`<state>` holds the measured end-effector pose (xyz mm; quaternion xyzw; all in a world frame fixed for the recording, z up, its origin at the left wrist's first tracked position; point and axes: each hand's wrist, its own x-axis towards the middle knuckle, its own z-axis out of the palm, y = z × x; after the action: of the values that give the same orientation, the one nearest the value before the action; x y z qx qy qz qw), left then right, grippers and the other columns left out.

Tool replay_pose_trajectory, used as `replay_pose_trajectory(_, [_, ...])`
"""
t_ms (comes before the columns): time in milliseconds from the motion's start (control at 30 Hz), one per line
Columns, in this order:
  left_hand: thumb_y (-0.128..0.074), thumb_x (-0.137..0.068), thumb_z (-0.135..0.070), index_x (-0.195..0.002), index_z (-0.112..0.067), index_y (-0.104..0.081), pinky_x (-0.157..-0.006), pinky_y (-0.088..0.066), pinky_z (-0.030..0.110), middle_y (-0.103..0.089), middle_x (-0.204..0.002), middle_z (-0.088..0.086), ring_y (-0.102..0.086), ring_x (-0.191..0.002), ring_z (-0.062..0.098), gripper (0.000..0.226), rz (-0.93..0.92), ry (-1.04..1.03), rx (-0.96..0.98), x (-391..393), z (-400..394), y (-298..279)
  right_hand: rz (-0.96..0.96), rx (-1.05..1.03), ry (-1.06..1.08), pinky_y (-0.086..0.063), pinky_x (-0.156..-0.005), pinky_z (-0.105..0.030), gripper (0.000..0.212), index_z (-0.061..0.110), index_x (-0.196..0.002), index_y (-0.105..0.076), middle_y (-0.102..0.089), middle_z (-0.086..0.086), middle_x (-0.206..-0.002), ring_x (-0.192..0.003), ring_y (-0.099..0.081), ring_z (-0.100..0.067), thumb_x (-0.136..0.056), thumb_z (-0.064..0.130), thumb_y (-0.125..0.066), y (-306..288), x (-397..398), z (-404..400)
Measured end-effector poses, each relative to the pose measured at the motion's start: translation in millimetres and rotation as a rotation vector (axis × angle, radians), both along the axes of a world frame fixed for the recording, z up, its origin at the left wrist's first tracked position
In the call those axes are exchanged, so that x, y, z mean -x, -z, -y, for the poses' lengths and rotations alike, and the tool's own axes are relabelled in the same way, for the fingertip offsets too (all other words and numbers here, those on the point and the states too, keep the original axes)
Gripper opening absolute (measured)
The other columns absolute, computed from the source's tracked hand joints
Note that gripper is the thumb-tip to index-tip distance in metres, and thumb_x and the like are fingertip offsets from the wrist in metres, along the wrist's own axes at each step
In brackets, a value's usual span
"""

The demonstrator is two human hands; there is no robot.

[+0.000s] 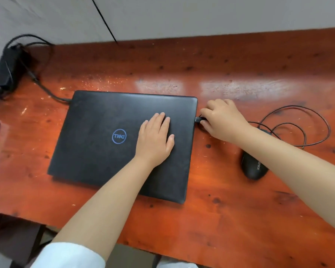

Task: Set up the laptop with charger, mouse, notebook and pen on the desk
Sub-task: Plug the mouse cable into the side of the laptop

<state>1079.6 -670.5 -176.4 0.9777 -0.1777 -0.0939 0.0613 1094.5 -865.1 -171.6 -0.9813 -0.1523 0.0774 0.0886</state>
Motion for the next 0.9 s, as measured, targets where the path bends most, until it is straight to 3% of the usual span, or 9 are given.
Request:
replay_pose_trajectory(67, [-0.062, -0.082, -0.008, -0.112, 0.007, -0.061, -0.099, -0.041, 0.052, -0.061, -0.121, 0.026, -0.058, -0.113, 0.038, 0.034, 0.074, 0.017, 0.046, -4, -7, -8, 0.031, 0.017, 0.035, -0.036, -0.089, -0.042, 0.028, 0.0, -0.106, -0.056, -0.055, -0.021, -0.114, -0.106, -0.049, -0.035, -0.089, 0.019, -0.046, -12, -4, -14])
replay_pose_trajectory(133, [-0.063, -0.077, -0.001, -0.102, 0.009, -0.065, -0.094, -0.044, 0.052, -0.066, -0.112, 0.027, -0.063, -0.103, 0.038, 0.027, 0.144, -0.02, 0.07, -8, -22, -13, 0.049, 0.045, 0.046, -0.037, -0.089, -0.042, 0.029, 0.001, -0.11, -0.054, -0.05, -0.02, -0.124, -0.112, -0.048, -0.035, -0.089, 0.02, -0.045, -19, -7, -34])
replay_pose_trajectory(233, [-0.055, -0.085, -0.009, -0.123, 0.006, -0.05, -0.101, -0.037, 0.045, -0.051, -0.133, 0.024, -0.048, -0.124, 0.033, 0.041, 0.167, -0.013, -0.003, -13, -55, -17, 0.088, 0.077, 0.039, -0.03, -0.102, -0.043, 0.036, 0.006, -0.119, -0.049, -0.042, -0.015, -0.138, -0.126, -0.038, -0.032, -0.09, 0.026, -0.045, -25, -5, -74])
replay_pose_trajectory(333, [-0.046, -0.093, -0.024, -0.137, -0.002, -0.033, -0.108, -0.027, 0.041, -0.03, -0.149, 0.016, -0.025, -0.138, 0.027, 0.051, 0.153, 0.047, -0.149, -10, -98, -20, 0.141, 0.06, 0.097, -0.017, -0.111, -0.052, 0.043, 0.012, -0.13, -0.043, -0.032, -0.008, -0.149, -0.137, -0.024, -0.031, -0.091, 0.032, -0.045, -31, 11, -118])
replay_pose_trajectory(600, [-0.041, -0.094, -0.026, -0.123, 0.0, -0.045, -0.1, -0.032, 0.042, -0.044, -0.136, 0.018, -0.039, -0.124, 0.029, 0.04, 0.182, 0.178, -0.144, 45, -199, -57, 0.095, -0.005, 0.4, -0.008, -0.113, -0.057, 0.052, 0.019, -0.141, -0.027, -0.019, -0.005, -0.155, -0.143, -0.011, -0.031, -0.093, 0.039, -0.038, -45, 98, -223])
replay_pose_trajectory(767, [-0.037, -0.096, -0.032, -0.139, -0.005, -0.03, -0.111, -0.022, 0.041, -0.022, -0.153, 0.016, -0.018, -0.141, 0.025, 0.051, 0.146, 0.206, -0.123, 104, -238, -49, 0.068, -0.011, 0.453, -0.011, -0.113, -0.056, 0.062, 0.016, -0.143, -0.02, -0.02, -0.008, -0.155, -0.143, -0.012, -0.028, -0.092, 0.043, -0.04, -40, 161, -271])
replay_pose_trajectory(900, [-0.035, -0.096, -0.036, -0.143, -0.008, -0.023, -0.114, -0.018, 0.042, -0.017, -0.155, 0.016, -0.012, -0.143, 0.029, 0.056, 0.133, 0.173, -0.144, 167, -276, -27, 0.071, -0.017, 0.451, -0.014, -0.112, -0.055, 0.06, 0.015, -0.142, -0.025, -0.023, -0.01, -0.154, -0.142, -0.016, -0.03, -0.091, 0.042, -0.042, -24, 217, -305])
